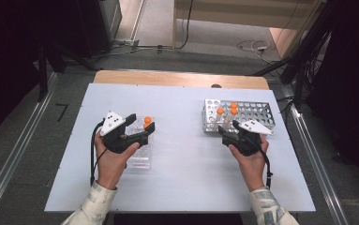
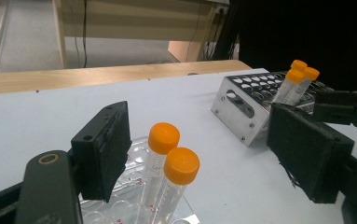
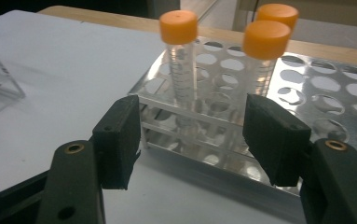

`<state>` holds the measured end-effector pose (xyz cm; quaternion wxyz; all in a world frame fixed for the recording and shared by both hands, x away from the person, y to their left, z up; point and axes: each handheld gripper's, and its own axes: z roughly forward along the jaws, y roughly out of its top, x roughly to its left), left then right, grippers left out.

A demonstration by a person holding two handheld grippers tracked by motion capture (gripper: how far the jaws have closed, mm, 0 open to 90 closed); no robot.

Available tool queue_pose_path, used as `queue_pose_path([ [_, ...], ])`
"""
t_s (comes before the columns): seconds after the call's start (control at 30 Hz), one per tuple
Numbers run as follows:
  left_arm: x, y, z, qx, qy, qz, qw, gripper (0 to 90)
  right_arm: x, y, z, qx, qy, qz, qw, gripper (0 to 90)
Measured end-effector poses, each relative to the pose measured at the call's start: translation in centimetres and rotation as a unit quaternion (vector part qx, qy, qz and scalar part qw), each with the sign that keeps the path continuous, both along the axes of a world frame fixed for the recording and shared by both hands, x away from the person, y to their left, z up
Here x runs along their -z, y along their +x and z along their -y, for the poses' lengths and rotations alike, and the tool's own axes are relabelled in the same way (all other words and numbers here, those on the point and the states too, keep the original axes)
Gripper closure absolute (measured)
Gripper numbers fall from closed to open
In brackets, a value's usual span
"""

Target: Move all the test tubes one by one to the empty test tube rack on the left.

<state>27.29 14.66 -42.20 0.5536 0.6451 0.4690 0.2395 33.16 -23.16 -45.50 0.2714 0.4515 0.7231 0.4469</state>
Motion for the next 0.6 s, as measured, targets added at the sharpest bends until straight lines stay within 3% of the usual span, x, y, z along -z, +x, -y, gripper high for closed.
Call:
queue_pose_path([
  [0.37,0.0,0.0,0.0,-0.003,-0.003,0.002,1.0,22.7,0.4,1.8,0.6,0.052,-0.013,0.004,0.9986,46.9],
  [0.6,0.1,0.0,-0.2,-0.003,-0.004,0.0,1.0,22.8,0.4,2.9,0.5,0.06,-0.024,0.009,0.9979,55.2],
])
